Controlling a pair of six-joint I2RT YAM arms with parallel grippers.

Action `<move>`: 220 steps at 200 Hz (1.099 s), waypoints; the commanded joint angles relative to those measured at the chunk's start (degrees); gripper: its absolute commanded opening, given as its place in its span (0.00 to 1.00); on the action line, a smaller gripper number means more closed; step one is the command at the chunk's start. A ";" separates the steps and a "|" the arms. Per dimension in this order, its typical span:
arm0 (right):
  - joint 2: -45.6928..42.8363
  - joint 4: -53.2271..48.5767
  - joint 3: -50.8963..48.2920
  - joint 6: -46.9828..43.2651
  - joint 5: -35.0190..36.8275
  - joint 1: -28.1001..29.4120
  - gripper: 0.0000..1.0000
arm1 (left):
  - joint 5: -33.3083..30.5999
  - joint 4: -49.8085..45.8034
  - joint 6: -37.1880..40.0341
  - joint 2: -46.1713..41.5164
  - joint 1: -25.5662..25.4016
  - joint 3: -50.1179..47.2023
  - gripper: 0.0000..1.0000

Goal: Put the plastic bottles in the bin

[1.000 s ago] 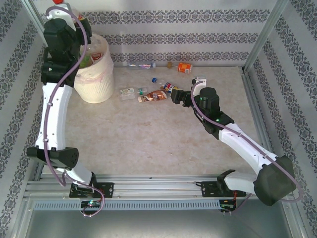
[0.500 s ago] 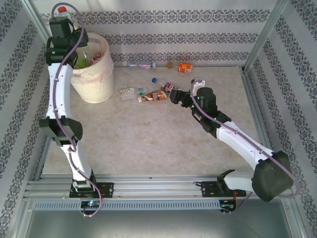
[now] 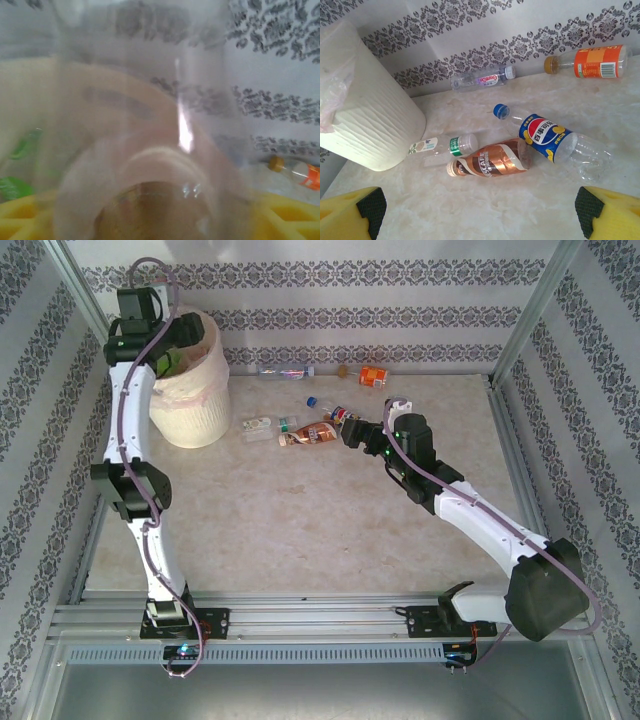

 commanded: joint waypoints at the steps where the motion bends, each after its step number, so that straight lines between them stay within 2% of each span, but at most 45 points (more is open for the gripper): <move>1: 0.79 -0.07 1.98 0.80 -0.99 -0.31 0.98 | 9.20 -3.00 0.18 1.55 0.47 3.70 0.80; 36: 0.97 -0.41 1.80 0.71 -1.03 -0.33 0.98 | 4.14 -2.17 -1.61 1.32 0.69 4.91 0.89; 70: 1.20 -0.53 1.84 0.36 -0.81 -0.36 0.98 | 3.62 -1.83 -3.78 0.47 0.78 4.87 0.95; 96: 1.72 -0.86 2.12 0.36 -0.84 -0.32 0.98 | 5.42 -1.64 -5.30 -0.59 0.73 4.74 1.00; 134: 2.52 -1.02 2.48 0.66 -0.70 -0.40 0.98 | 9.20 -0.70 -8.62 -3.17 0.62 3.29 1.00; 154: 2.97 -1.02 2.43 1.64 -0.41 -0.64 0.98 | 10.13 2.18 -10.11 -6.17 -0.41 -0.81 1.00; 194: 3.35 -1.20 1.79 3.65 0.39 -1.67 0.98 | 6.74 7.77 -9.79 -13.35 -4.88 -11.18 1.00; 220: 2.80 -1.57 0.94 4.98 2.23 -2.18 0.98 | 4.50 11.02 -3.50 -17.90 -10.10 -18.99 1.00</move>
